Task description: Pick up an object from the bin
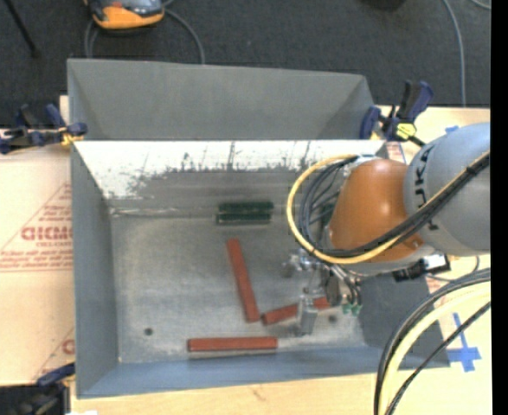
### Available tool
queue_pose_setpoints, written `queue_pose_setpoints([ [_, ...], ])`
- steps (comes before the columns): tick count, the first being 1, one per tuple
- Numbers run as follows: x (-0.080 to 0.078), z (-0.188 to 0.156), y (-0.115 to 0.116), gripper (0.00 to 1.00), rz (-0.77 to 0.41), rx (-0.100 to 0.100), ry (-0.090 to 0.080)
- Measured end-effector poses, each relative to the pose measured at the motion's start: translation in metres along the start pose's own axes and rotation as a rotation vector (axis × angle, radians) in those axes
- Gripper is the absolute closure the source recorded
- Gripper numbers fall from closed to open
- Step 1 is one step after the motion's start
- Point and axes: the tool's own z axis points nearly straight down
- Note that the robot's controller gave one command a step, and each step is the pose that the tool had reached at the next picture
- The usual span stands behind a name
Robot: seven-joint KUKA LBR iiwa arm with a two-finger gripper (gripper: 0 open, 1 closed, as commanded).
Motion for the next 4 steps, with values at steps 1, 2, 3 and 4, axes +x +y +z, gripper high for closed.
queue_pose_setpoints([
  [1,0.024,0.011,0.049,1.00,-0.273,0.002,0.003],
  [2,0.024,0.011,0.049,1.00,-0.273,0.001,0.003],
  [3,0.020,-0.034,0.036,1.00,-0.210,0.000,0.007],
  [4,-0.028,-0.041,0.027,1.00,-0.098,0.001,-0.010],
])
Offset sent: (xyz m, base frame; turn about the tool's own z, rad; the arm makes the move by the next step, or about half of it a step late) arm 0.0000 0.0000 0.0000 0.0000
